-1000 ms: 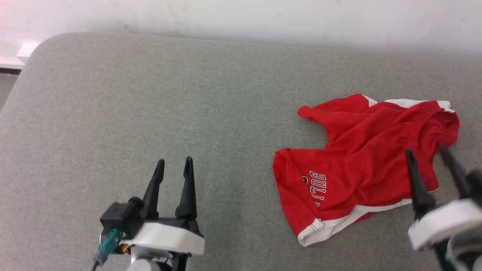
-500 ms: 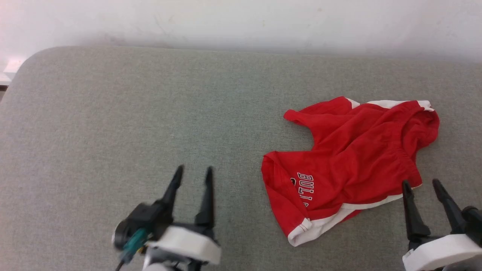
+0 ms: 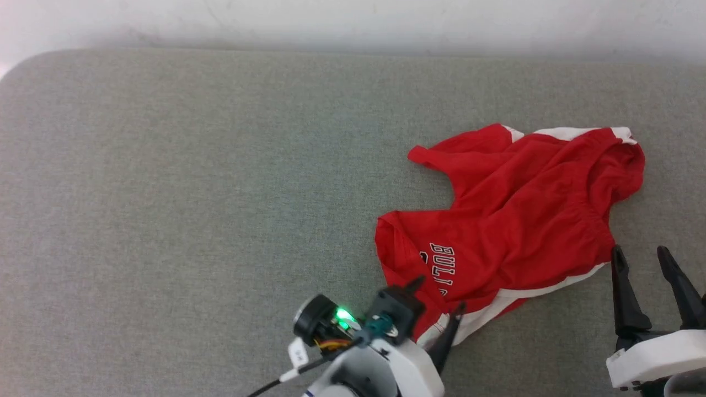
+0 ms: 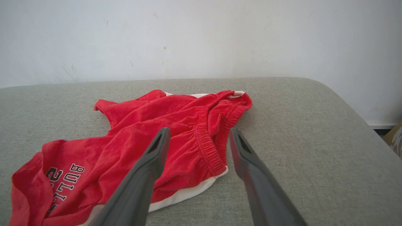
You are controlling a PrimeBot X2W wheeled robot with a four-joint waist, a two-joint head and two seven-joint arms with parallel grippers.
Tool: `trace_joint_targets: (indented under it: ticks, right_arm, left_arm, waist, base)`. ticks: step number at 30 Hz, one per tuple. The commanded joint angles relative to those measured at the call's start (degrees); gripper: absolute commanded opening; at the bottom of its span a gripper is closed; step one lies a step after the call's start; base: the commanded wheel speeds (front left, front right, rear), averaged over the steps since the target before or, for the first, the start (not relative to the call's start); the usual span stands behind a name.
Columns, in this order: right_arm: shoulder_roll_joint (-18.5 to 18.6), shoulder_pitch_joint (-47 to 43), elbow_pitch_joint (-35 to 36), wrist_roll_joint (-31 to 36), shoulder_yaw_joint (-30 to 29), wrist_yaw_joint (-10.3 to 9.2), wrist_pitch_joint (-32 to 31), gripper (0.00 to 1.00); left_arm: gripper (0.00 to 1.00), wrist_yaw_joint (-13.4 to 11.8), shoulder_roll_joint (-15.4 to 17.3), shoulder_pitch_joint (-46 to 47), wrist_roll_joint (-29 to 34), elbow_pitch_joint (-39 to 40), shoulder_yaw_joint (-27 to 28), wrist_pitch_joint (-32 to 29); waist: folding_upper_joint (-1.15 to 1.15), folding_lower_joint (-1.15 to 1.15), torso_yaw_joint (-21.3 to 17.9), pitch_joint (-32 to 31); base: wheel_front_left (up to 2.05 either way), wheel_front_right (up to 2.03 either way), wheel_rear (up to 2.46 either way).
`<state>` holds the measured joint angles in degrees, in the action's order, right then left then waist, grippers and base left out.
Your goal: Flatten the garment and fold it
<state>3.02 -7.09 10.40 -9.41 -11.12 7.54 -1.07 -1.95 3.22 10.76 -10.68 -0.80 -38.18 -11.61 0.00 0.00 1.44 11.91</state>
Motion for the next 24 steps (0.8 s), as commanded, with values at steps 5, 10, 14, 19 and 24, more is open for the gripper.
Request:
trace_joint_targets:
  ticks: [5,10,14,19,24]
  right_arm:
    - [-0.1,0.9,-0.3,-0.7,0.3,-0.05,-0.4,1.00]
    - [-0.1,1.9,-0.8,-0.4,0.4,-0.05,-0.2,1.00]
    - [-0.1,2.4,-0.5,0.0,0.5,-0.05,-0.5,1.00]
    - [-0.1,2.6,-0.2,0.3,0.2,-0.05,-0.9,1.00]
    - [-0.1,2.5,0.3,0.4,0.1,-0.05,-1.4,1.00]
  left_arm:
    - [1.00,1.0,-0.1,0.9,1.0,-3.7,-3.6,-3.7]
    - [1.00,0.6,0.3,2.1,2.3,-5.9,-4.5,-5.0]
    - [1.00,0.0,0.3,3.0,2.9,-7.7,-4.5,-4.4]
    - [0.00,0.1,0.3,3.7,2.7,-9.8,-4.8,-3.6]
    - [0.00,-0.4,0.1,3.7,0.7,-9.6,-4.0,-0.7]
  waist:
    - [0.00,0.00,-0.3,2.8]
    - [0.00,0.00,0.4,3.8]
    - [0.00,0.00,1.0,4.0]
    - [0.00,0.00,1.8,3.9]
    - [0.00,0.00,2.3,3.3]
  base:
    - [0.00,0.00,0.00]
    - [0.00,0.00,0.00]
    - [0.00,0.00,0.00]
    - [0.00,0.00,0.00]
    - [0.00,0.00,0.00]
